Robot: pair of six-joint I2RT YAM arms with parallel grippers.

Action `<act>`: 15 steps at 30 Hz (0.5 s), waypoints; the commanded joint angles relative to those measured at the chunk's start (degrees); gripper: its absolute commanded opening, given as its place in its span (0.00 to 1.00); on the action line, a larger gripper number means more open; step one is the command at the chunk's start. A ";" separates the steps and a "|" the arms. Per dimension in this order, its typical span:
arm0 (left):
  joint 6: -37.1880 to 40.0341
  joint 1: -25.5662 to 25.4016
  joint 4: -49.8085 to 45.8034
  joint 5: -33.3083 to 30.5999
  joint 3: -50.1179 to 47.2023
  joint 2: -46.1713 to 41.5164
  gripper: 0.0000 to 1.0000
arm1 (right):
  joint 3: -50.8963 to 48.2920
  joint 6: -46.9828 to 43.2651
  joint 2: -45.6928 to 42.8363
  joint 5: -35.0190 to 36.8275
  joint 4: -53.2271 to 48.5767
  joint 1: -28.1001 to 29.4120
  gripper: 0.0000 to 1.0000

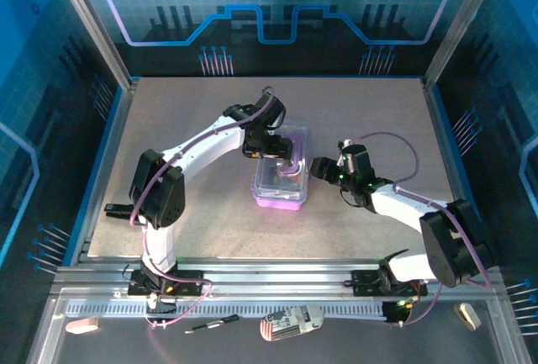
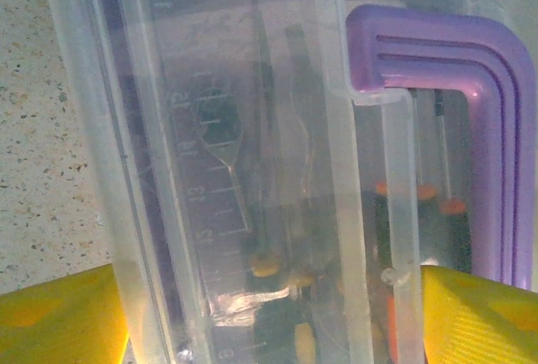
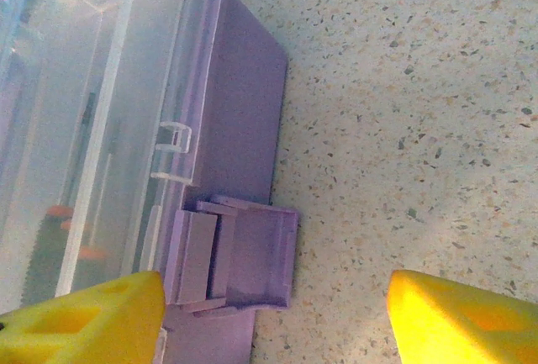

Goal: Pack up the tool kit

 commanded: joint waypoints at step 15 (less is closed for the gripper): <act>1.99 1.40 1.96 2.77 -5.83 4.59 0.83 | 0.41 -1.31 -0.08 -0.13 -1.13 -0.68 0.72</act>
